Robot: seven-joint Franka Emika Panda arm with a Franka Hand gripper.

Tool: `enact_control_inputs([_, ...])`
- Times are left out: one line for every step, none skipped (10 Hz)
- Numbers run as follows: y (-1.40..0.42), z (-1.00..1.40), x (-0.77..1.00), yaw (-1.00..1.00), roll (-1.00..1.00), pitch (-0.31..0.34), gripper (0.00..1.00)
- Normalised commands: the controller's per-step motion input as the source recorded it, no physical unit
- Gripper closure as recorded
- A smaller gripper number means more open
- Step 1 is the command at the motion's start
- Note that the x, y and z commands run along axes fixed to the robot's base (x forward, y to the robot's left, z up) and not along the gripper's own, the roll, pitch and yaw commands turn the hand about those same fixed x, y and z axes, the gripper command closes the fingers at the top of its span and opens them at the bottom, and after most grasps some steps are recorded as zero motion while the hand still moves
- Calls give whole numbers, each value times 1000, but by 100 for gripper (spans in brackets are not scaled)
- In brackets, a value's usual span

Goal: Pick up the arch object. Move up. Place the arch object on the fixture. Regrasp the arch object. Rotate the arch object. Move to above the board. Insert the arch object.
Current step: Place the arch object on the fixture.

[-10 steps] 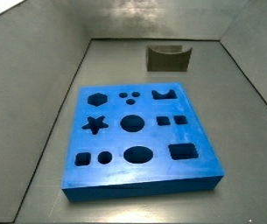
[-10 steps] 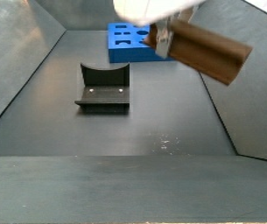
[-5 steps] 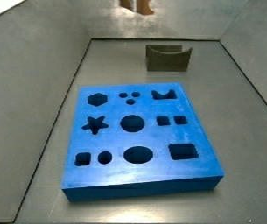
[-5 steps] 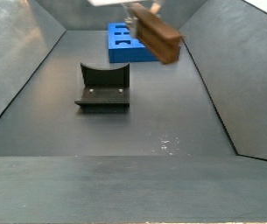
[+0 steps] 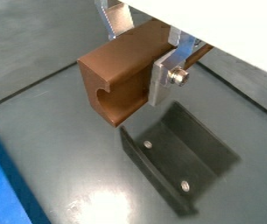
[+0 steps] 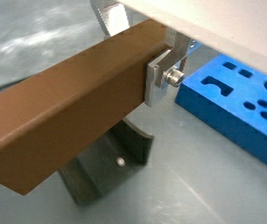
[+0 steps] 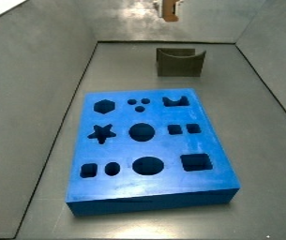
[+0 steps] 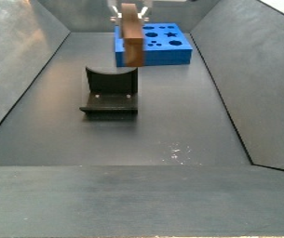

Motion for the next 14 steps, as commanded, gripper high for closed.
enact_control_inputs([-16,-16,156,-715,206,-19,100])
enact_control_inputs([-11,-3,47,-417,177,-8,100])
enact_control_inputs([-9,5,34,-263,163,-11,100])
enact_control_inputs([-420,347,526,34,-1000,82,100])
enact_control_inputs([-382,322,496,44,-1000,87,100])
enact_control_inputs([-144,163,349,32,-1000,109,100])
enact_control_inputs([-88,92,297,28,-1000,113,100])
enact_control_inputs([-23,21,200,14,-1000,128,100])
enact_control_inputs([-1,14,160,8,-1000,137,100])
enact_control_inputs([19,4,109,-4,-1000,145,100])
enact_control_inputs([27,-8,82,-21,-1000,152,100])
enact_control_inputs([32,-9,79,-38,-1000,162,100])
enact_control_inputs([37,-13,83,-57,-1000,173,100])
enact_control_inputs([39,-21,89,-87,-1000,191,100])
